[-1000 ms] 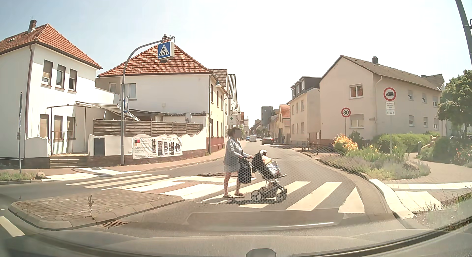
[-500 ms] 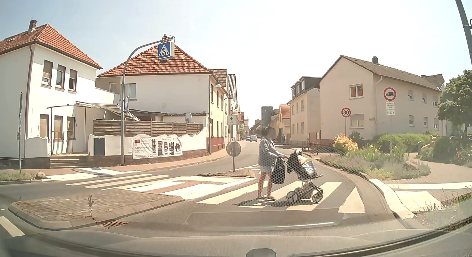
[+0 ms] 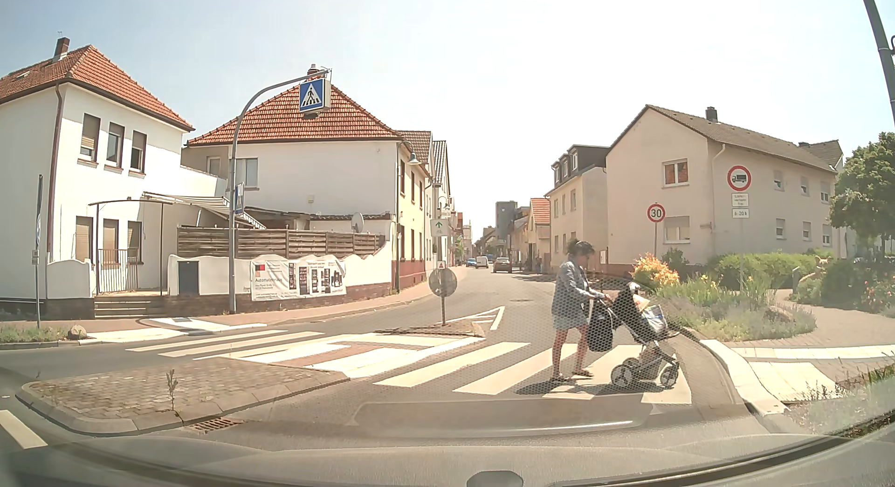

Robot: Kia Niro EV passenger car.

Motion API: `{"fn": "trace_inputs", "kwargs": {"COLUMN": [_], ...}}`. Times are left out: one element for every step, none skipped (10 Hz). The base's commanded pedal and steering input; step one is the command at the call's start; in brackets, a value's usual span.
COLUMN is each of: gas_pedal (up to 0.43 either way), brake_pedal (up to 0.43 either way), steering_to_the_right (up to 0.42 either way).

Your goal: Follow the waypoints while adhering to traffic rules and regulations

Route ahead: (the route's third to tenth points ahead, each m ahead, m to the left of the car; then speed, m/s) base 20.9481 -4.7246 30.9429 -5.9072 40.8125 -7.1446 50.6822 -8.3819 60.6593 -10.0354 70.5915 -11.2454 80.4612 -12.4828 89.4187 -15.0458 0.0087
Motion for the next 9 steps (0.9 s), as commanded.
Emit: {"fn": "trace_inputs", "kwargs": {"gas_pedal": [0.0,0.0,0.0,0.0,0.0,0.0,0.0,0.0,0.0], "brake_pedal": [0.384,0.39,0.384,0.384,0.384,0.378,0.372,0.366,0.36], "steering_to_the_right": [-0.001,0.005,0.006,0.006,0.005,0.005,0.005,0.002,-0.002]}}
